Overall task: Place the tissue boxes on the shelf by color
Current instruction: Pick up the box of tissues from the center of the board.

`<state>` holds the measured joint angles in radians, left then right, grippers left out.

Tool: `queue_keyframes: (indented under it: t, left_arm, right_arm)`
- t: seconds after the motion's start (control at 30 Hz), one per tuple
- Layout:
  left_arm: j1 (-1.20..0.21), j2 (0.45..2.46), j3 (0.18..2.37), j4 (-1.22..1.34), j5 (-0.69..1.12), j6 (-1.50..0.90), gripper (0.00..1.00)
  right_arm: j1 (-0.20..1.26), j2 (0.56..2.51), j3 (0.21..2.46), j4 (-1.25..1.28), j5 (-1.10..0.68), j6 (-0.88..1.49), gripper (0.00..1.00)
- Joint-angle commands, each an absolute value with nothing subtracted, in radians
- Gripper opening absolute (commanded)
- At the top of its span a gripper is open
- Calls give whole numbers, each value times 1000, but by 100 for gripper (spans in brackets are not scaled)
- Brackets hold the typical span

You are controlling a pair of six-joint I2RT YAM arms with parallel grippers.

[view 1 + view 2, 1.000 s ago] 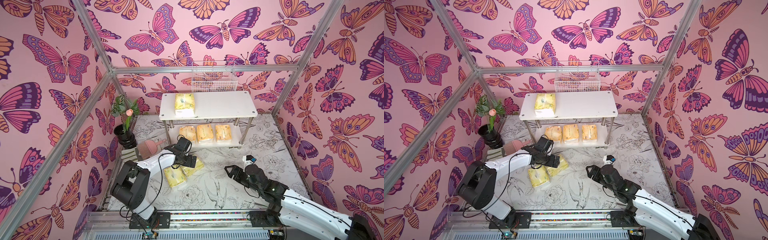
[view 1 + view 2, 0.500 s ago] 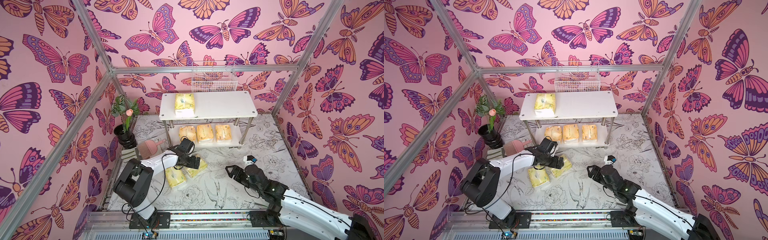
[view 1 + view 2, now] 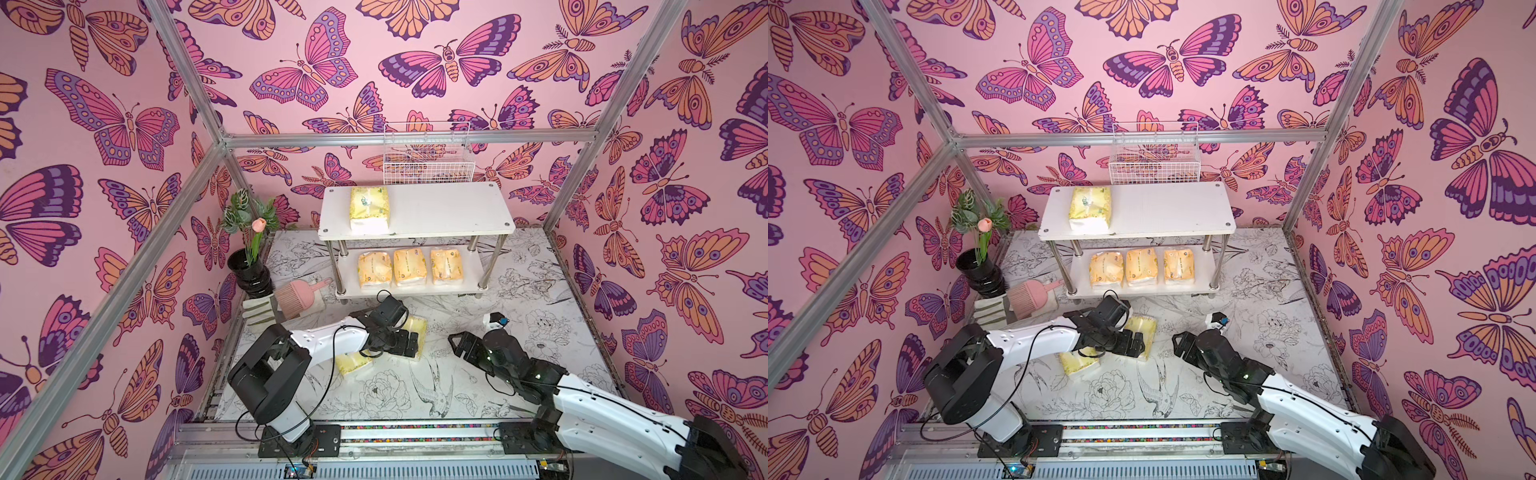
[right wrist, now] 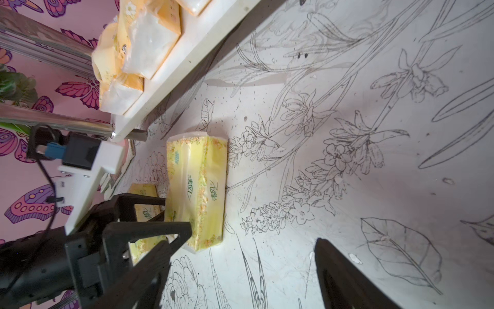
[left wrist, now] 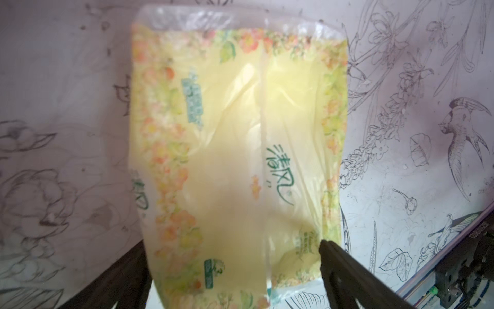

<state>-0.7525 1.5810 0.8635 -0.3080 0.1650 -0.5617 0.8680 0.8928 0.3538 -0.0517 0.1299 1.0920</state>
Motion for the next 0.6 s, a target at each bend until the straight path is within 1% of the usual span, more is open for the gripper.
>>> queue_keyframes:
  t: [0.0, 0.13, 0.4, 0.57]
  left_arm:
    - [-726, 1526, 844, -313, 100, -663, 100]
    - [-667, 1518, 842, -313, 133, -694, 100]
    - [-557, 1574, 840, -217, 296, -703, 100]
    - [-532, 1632, 846, -142, 393, -729, 100]
  right_arm:
    - [858, 941, 345, 28, 60, 1068, 88]
    - [851, 1014, 349, 108, -8, 1064, 88]
    - [838, 1222, 381, 276, -157, 1076, 88]
    - [836, 1331, 416, 342, -222, 1083, 87]
